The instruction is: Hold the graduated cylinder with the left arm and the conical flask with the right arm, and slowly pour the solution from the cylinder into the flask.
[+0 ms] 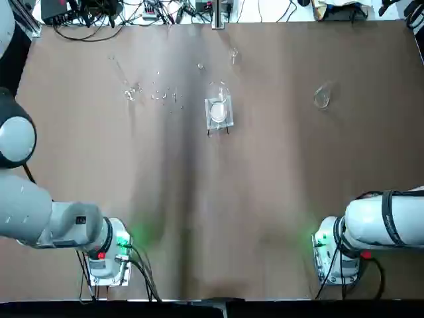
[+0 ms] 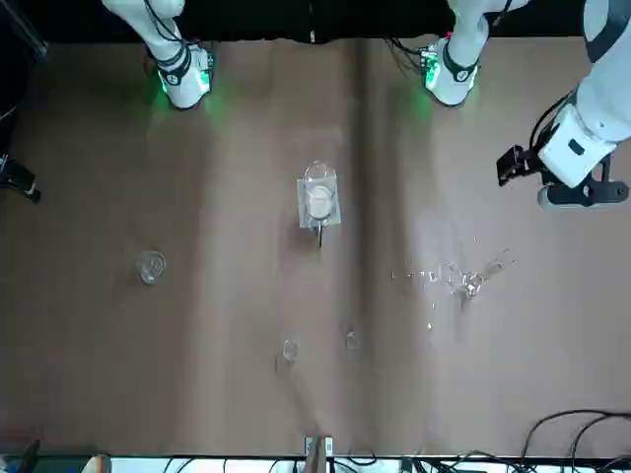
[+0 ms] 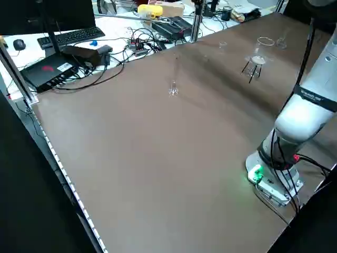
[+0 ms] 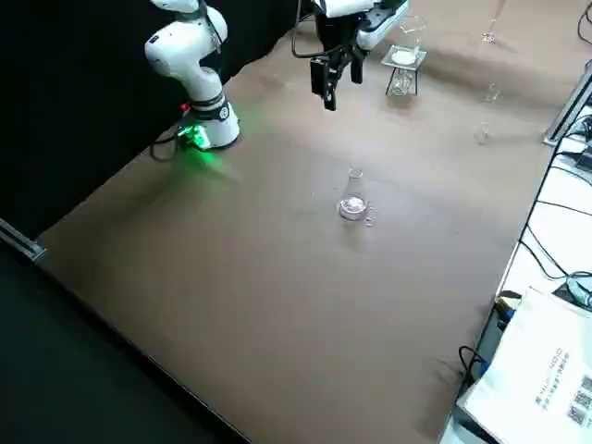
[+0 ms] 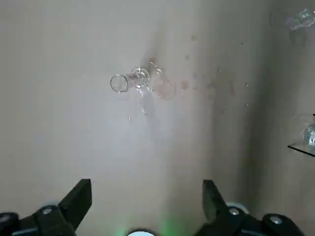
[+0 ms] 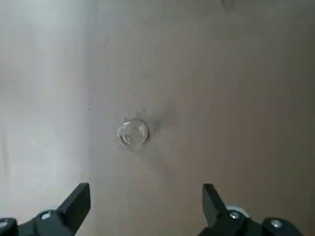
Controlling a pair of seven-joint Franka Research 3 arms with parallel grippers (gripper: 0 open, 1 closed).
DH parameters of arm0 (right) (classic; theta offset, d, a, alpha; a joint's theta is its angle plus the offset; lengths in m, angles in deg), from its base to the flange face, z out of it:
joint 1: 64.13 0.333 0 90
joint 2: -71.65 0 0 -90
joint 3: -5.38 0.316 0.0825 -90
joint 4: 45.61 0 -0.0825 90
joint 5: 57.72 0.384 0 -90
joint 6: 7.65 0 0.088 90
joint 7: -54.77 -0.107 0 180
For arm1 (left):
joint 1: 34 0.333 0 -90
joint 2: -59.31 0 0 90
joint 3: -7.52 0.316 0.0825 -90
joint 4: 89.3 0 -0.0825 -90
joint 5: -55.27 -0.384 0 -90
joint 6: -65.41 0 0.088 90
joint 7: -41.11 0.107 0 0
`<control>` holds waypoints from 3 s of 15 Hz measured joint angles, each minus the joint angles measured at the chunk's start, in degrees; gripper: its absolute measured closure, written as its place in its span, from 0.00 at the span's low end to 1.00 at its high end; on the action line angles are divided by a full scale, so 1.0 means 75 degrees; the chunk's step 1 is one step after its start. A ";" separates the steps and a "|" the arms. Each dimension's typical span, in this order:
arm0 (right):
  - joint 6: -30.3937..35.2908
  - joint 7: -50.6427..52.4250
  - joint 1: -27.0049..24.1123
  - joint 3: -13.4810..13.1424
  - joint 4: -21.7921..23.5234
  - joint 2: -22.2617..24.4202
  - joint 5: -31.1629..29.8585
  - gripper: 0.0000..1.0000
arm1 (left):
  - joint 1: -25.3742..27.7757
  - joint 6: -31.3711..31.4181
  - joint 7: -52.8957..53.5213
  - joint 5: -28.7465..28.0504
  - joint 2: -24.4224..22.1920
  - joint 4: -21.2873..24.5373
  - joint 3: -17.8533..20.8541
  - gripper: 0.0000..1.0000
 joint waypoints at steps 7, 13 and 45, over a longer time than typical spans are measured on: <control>0.0088 0.0000 0.0001 0.0003 -0.0106 0.0006 0.0000 0.00 | 0.0037 0.0357 -0.0056 0.0076 0.0143 -0.0001 0.0128 0.01; 0.0306 0.0309 0.0041 0.0074 -0.0090 -0.0034 0.0043 0.00 | 0.0287 0.0542 0.2298 0.0079 0.0608 -0.0004 0.0672 0.01; 0.1141 1.2039 -0.2028 -0.0016 -0.0014 -0.3059 0.5127 0.01 | 0.4141 0.1808 1.8304 0.6748 0.4653 -0.0062 0.0980 0.00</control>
